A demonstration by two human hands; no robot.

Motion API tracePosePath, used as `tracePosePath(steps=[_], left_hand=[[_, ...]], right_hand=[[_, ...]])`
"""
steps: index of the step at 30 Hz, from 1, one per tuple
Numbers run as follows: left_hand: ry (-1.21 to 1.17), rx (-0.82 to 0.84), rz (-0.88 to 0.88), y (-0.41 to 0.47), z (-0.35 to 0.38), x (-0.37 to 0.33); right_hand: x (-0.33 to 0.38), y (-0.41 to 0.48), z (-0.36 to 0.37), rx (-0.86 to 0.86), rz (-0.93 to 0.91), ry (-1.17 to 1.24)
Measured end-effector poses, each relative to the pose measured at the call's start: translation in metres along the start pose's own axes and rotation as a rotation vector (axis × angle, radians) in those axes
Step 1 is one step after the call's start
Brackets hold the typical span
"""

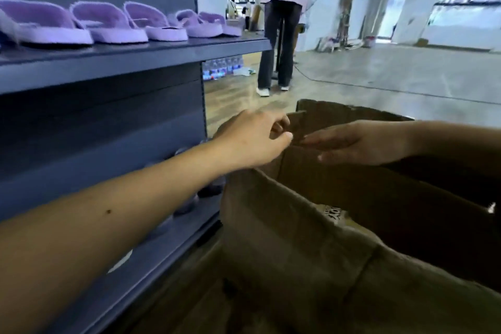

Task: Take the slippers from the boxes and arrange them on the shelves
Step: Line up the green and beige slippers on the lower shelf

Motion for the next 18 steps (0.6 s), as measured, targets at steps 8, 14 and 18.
tracePosePath(steps=[8, 14, 18], left_hand=[[0.231, 0.597, 0.089, 0.093, 0.152, -0.053], [0.338, 0.739, 0.196, 0.077, 0.259, -0.053], [0.519, 1.008, 0.291, 0.021, 0.295, -0.018]], right_hand=[[-0.140, 0.011, 0.057, 0.352, 0.222, 0.018], [-0.221, 0.022, 0.129, 0.488, 0.315, -0.038], [-0.261, -0.003, 0.181, 0.670, 0.335, -0.111]])
Point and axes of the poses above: each hand's wrist, its own y-axis towards the middle knuckle, its own z-axis out of the palm, x = y × z, the point moved 6 cm from there along y, towards the middle knuckle, and after that the axes turned 9 degrees about -x, right-handed, at the moved point
